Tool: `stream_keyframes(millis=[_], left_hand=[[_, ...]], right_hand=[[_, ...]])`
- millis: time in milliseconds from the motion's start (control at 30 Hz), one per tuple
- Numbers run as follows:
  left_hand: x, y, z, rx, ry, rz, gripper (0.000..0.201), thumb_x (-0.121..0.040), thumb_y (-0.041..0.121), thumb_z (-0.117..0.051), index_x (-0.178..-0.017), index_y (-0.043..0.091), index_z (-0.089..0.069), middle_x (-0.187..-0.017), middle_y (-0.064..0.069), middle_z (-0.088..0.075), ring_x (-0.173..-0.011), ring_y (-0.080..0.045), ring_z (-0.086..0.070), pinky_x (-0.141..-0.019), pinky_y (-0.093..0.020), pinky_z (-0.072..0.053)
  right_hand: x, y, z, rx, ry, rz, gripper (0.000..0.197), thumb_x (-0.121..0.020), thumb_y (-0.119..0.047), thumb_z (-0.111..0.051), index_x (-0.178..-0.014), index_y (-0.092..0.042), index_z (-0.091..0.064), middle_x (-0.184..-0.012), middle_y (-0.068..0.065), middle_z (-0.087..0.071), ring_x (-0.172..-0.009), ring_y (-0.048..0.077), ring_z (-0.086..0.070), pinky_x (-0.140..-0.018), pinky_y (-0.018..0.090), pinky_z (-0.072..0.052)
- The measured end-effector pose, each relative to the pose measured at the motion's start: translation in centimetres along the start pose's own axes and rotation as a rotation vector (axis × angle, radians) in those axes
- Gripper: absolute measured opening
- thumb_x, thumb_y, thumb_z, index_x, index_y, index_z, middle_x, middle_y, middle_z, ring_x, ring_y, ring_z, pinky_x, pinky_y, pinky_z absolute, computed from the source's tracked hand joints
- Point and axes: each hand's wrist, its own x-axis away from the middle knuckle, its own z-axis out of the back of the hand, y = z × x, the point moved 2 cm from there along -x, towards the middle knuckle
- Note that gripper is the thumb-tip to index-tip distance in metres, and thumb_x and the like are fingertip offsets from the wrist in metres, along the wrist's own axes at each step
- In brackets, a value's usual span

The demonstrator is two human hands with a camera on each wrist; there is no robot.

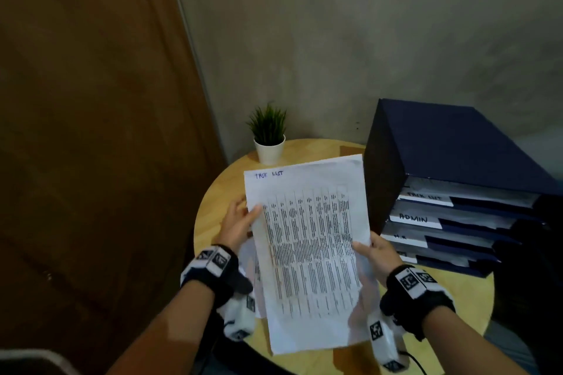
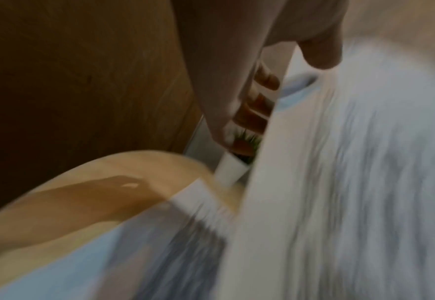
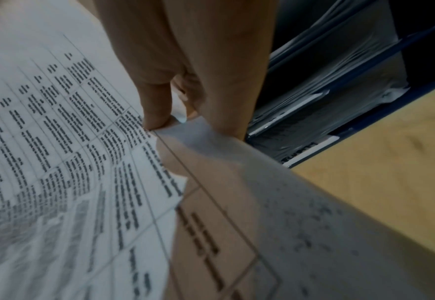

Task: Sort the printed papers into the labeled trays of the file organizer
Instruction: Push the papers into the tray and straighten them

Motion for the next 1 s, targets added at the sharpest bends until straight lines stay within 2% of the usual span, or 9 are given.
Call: stream_keyframes(millis=[100,167,233,300,433,500,633,800,1000], left_hand=[[-0.6,5.0,-1.0,-0.020,0.051,-0.140,0.027,-0.094,0.025,-0.053,-0.121,0.022,-0.053,-0.113,-0.001,-0.060,-0.105,-0.018,-0.057,-0.091,-0.037,-0.043],[-0.5,7.6,-1.9,-0.068,0.051,-0.259,0.008,-0.094,0.016,-0.054,-0.099,0.015,-0.060,-0.090,-0.001,-0.064,-0.080,-0.007,-0.064,-0.081,-0.031,-0.046],[-0.5,9.0,-2.6,-0.126,-0.002,-0.290,0.009,-0.093,0.006,-0.054,-0.101,0.009,-0.056,-0.082,-0.001,-0.063,-0.067,-0.002,-0.065,-0.076,-0.024,-0.052],[-0.1,9.4,-3.2,-0.198,-0.066,-0.267,0.024,-0.091,0.004,-0.056,-0.115,0.006,-0.051,-0.083,-0.003,-0.062,-0.072,-0.008,-0.062,-0.080,-0.027,-0.052],[1.1,8.8,-3.7,-0.154,-0.057,-0.183,0.037,-0.095,0.021,-0.052,-0.128,0.005,-0.046,-0.104,-0.006,-0.058,-0.083,-0.014,-0.057,-0.069,-0.022,-0.046],[1.8,8.4,-3.6,-0.100,-0.059,-0.150,0.032,-0.096,0.021,-0.050,-0.125,0.007,-0.050,-0.104,-0.003,-0.059,-0.099,-0.018,-0.057,-0.078,-0.025,-0.046],[2.7,8.6,-4.1,-0.118,-0.113,-0.160,0.016,-0.095,0.018,-0.052,-0.110,0.014,-0.056,-0.093,-0.001,-0.065,-0.081,-0.015,-0.061,-0.069,-0.025,-0.050],[3.1,9.9,-5.3,-0.026,-0.085,-0.203,0.023,-0.096,0.015,-0.049,-0.117,0.007,-0.057,-0.100,-0.012,-0.066,-0.082,-0.022,-0.064,-0.084,-0.043,-0.053],[4.1,10.8,-7.9,-0.083,-0.148,-0.291,0.019,-0.096,0.021,-0.050,-0.083,0.021,-0.064,-0.086,-0.005,-0.065,-0.079,-0.022,-0.061,-0.083,-0.037,-0.049]], right_hand=[[0.8,0.3,0.7,0.017,-0.037,-0.033,0.024,-0.092,-0.003,-0.052,-0.112,-0.015,-0.058,-0.116,0.012,-0.063,-0.110,0.031,-0.059,-0.103,0.047,-0.043],[1.3,0.0,0.9,0.018,-0.023,-0.035,0.025,-0.092,-0.002,-0.053,-0.115,-0.011,-0.059,-0.113,0.013,-0.063,-0.110,0.031,-0.058,-0.102,0.046,-0.043],[1.4,-0.5,1.0,0.012,0.006,-0.031,0.031,-0.091,-0.001,-0.054,-0.121,-0.003,-0.057,-0.114,0.015,-0.061,-0.110,0.031,-0.057,-0.104,0.046,-0.041],[1.7,-0.9,1.3,0.003,0.025,-0.032,0.030,-0.091,-0.002,-0.055,-0.121,-0.002,-0.056,-0.120,0.017,-0.061,-0.112,0.032,-0.056,-0.106,0.048,-0.039],[2.7,-1.5,2.0,-0.076,0.027,-0.056,0.028,-0.092,-0.002,-0.052,-0.120,0.000,-0.055,-0.116,0.016,-0.061,-0.114,0.033,-0.056,-0.107,0.047,-0.037],[3.5,-2.0,2.4,-0.112,-0.001,-0.066,0.028,-0.094,-0.002,-0.050,-0.121,-0.005,-0.054,-0.114,0.014,-0.060,-0.111,0.030,-0.055,-0.105,0.043,-0.038],[4.7,-2.8,2.8,-0.136,-0.036,-0.045,0.032,-0.094,-0.001,-0.049,-0.125,-0.003,-0.053,-0.121,0.016,-0.059,-0.114,0.030,-0.054,-0.107,0.045,-0.038],[6.5,-3.0,3.0,-0.122,-0.115,-0.049,0.023,-0.092,-0.004,-0.053,-0.115,-0.008,-0.055,-0.101,0.009,-0.064,-0.087,0.024,-0.060,-0.071,0.034,-0.047],[7.8,-3.5,3.5,-0.084,-0.085,0.027,0.040,-0.084,-0.011,-0.068,-0.120,-0.022,-0.053,-0.115,0.003,-0.063,-0.109,0.028,-0.058,-0.082,0.041,-0.050]])
